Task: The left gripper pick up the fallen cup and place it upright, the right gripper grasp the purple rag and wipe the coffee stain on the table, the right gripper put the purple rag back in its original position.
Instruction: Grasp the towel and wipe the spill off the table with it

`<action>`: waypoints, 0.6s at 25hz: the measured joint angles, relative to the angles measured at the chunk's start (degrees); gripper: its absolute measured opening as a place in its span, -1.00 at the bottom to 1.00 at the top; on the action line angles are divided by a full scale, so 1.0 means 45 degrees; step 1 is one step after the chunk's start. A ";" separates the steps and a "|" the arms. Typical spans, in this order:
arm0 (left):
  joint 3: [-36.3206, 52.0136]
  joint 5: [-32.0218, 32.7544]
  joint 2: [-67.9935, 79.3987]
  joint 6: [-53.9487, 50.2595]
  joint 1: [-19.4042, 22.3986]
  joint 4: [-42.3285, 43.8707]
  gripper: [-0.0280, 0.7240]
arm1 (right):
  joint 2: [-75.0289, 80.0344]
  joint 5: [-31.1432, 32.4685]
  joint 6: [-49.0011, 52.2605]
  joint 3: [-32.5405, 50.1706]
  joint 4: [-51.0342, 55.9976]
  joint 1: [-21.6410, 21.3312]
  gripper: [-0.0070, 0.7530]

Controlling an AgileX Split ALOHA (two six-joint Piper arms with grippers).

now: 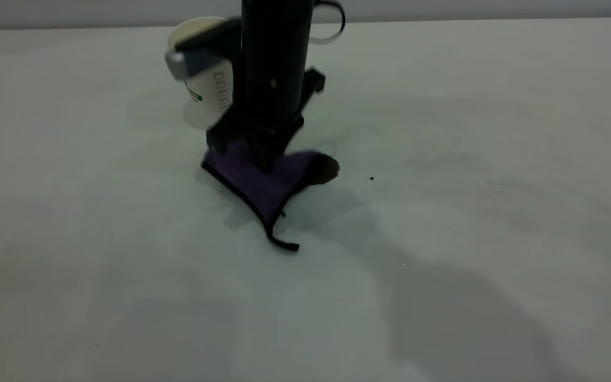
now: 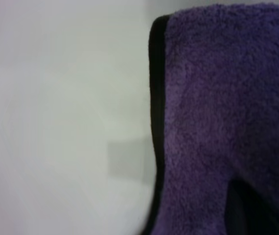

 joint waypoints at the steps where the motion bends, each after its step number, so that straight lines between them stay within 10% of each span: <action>1: 0.0000 0.0000 0.0000 0.0000 0.0000 0.0000 0.39 | 0.0216 -0.0088 0.0179 0.0000 -0.0148 0.0000 -0.85; 15: 0.0000 0.0000 0.0000 0.0010 0.0000 0.0000 0.39 | 0.0869 -0.0140 0.4463 -0.0125 -0.4713 -0.1768 -0.85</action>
